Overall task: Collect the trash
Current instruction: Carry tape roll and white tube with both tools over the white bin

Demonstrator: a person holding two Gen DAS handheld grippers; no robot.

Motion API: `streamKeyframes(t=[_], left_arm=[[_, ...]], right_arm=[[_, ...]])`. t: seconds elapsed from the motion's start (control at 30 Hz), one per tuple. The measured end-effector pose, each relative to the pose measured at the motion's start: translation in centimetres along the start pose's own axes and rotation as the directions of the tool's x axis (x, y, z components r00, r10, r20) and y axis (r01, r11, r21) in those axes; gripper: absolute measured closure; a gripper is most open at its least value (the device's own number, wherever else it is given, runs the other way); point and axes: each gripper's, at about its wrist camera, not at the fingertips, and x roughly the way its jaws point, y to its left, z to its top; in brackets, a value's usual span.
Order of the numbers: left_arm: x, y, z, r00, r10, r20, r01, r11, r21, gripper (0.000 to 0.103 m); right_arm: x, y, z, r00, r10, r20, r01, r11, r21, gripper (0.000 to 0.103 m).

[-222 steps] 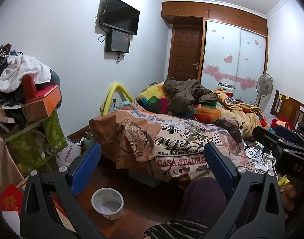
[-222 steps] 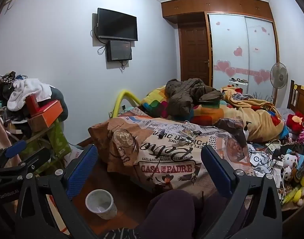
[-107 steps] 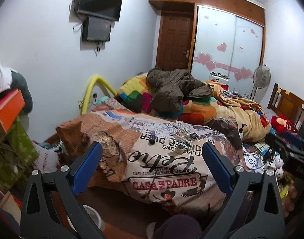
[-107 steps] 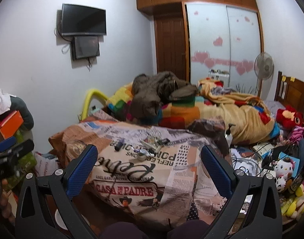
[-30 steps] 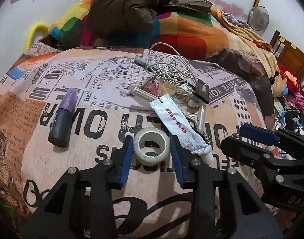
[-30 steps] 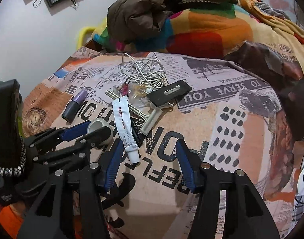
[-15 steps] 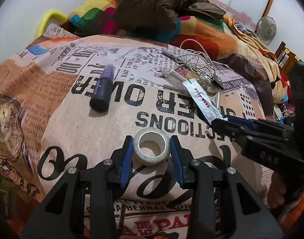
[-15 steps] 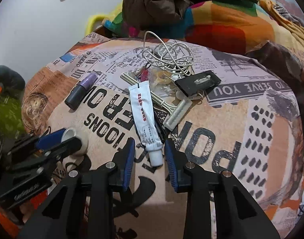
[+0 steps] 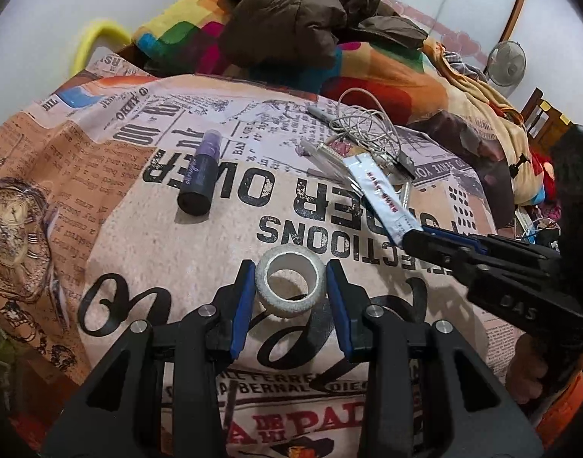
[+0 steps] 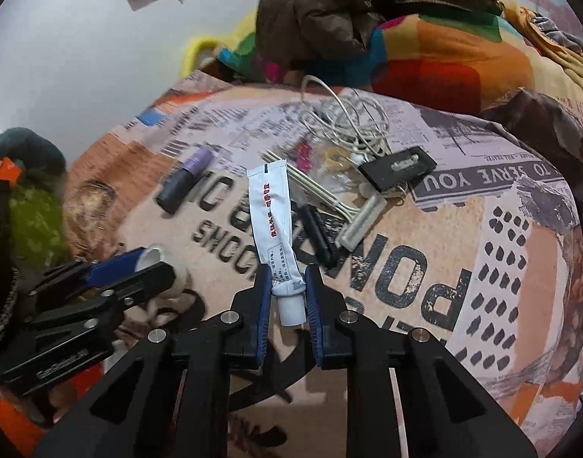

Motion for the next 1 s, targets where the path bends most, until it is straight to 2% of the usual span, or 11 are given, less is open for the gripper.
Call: streamKeyframes(t=[0.2,0.43,0.8,1.0], left_arm=[[-4.3,0.4,-0.1,0.999,0.014,0.047,-0.014,1.0,-0.011,0.066],[-11.3,1.8,-0.9,0.989,0.073,0.132,-0.072,0.997,-0.014,0.066],[-22.5,6.8,-4.1,0.946,0.188,0.264,-0.165,0.981,-0.104,0.066],[-26.9,9.5,-6.7,0.926,0.243,0.288,-0.206,0.966,-0.154,0.066]], right_arm=[[-3.0,1.3,0.8,0.997,-0.024,0.071,0.024,1.0,0.009,0.087],[-5.8,5.1,1.0,0.994,-0.02,0.11,0.023,0.999,-0.024,0.087],[-11.2,14.4,0.7,0.979,0.062,0.193,-0.033,0.988,-0.15,0.087],[-12.6,20.0,-0.2,0.97,0.138,0.199,-0.092,0.971,-0.222,0.087]])
